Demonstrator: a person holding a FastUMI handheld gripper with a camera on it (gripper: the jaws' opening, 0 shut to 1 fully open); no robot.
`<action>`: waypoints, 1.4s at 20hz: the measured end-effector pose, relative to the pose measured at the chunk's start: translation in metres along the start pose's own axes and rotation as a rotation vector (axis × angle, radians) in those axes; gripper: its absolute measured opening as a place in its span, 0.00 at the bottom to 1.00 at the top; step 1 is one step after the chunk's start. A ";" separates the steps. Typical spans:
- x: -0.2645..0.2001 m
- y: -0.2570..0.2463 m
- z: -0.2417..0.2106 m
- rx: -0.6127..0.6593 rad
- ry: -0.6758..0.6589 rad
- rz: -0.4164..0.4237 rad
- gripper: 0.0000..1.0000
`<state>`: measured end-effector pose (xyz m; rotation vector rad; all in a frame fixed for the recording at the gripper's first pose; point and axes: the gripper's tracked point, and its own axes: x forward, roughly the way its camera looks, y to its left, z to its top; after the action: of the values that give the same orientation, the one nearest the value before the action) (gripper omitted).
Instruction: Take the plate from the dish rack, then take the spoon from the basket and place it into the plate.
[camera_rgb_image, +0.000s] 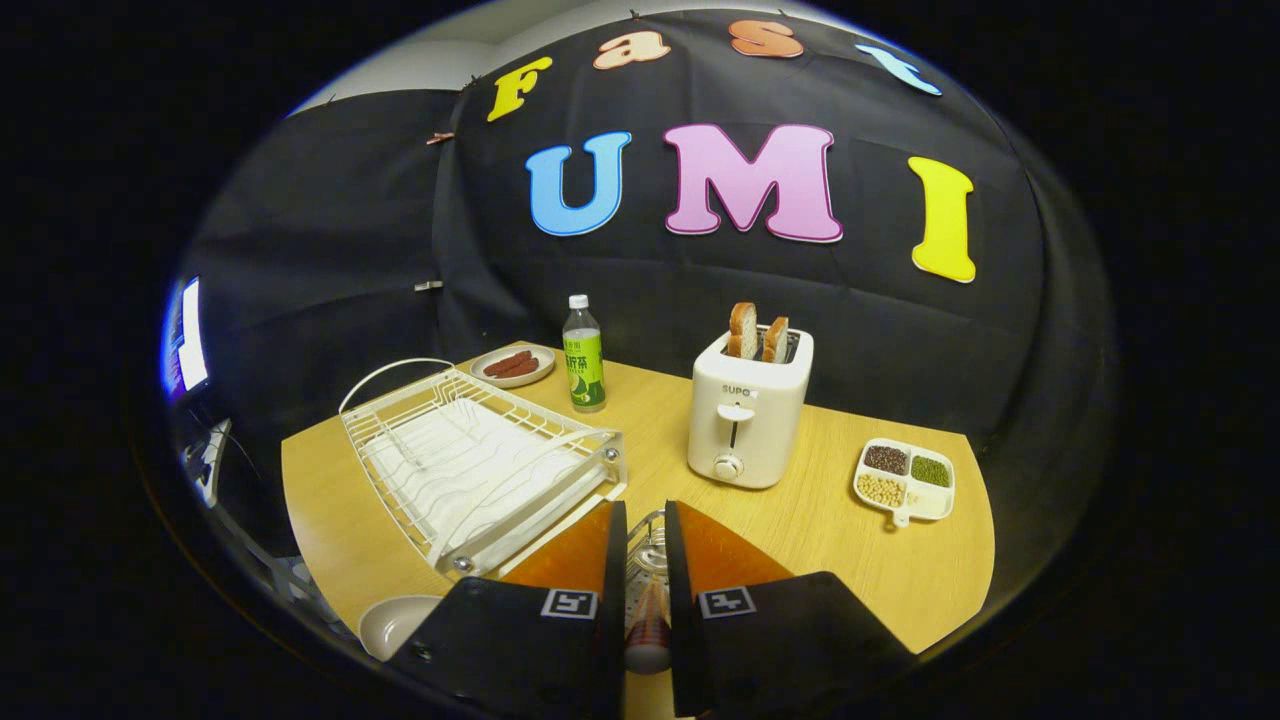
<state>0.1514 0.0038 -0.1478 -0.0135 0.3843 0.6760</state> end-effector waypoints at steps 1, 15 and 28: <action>-0.008 0.003 0.008 0.013 -0.009 0.012 0.22; -0.086 0.113 -0.014 0.001 0.082 0.342 0.22; -0.060 0.155 -0.090 -0.061 0.216 0.393 0.22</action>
<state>-0.0165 0.0763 -0.1933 -0.0703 0.5816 1.0798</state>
